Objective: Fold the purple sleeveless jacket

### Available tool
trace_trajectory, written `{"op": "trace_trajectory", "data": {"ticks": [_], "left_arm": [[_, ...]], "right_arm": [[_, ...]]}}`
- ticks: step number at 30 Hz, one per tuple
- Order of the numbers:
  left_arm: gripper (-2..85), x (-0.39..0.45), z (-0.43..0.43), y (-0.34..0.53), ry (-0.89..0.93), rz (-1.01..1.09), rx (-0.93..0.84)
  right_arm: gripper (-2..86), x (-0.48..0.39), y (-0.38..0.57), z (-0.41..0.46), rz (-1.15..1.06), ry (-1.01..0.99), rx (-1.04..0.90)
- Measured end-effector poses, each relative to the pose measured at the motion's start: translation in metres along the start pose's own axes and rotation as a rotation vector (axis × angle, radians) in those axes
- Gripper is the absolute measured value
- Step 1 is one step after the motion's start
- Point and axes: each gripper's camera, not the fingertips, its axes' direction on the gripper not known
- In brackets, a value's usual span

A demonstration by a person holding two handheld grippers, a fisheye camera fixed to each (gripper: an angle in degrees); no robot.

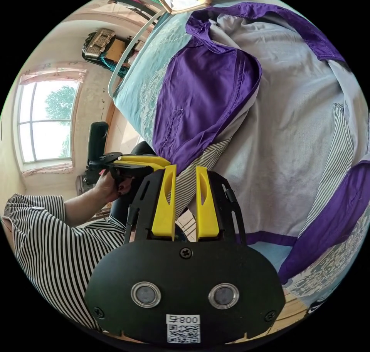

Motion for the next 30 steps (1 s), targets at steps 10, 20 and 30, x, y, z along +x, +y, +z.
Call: {"op": "trace_trajectory", "data": {"ticks": [10, 20, 30], "left_arm": [[8.2, 0.003, -0.020, 0.018, -0.158, 0.039, 0.101], [7.3, 0.005, 0.013, 0.015, 0.025, 0.039, 0.006], [6.6, 0.069, 0.020, 0.006, -0.107, 0.221, -0.002]], "right_arm": [[8.3, -0.004, 0.021, 0.032, 0.029, 0.026, -0.023], [9.2, -0.011, 0.051, 0.046, 0.040, -0.004, -0.004], [10.6, -0.014, 0.089, 0.042, 0.103, -0.067, 0.045]]}}
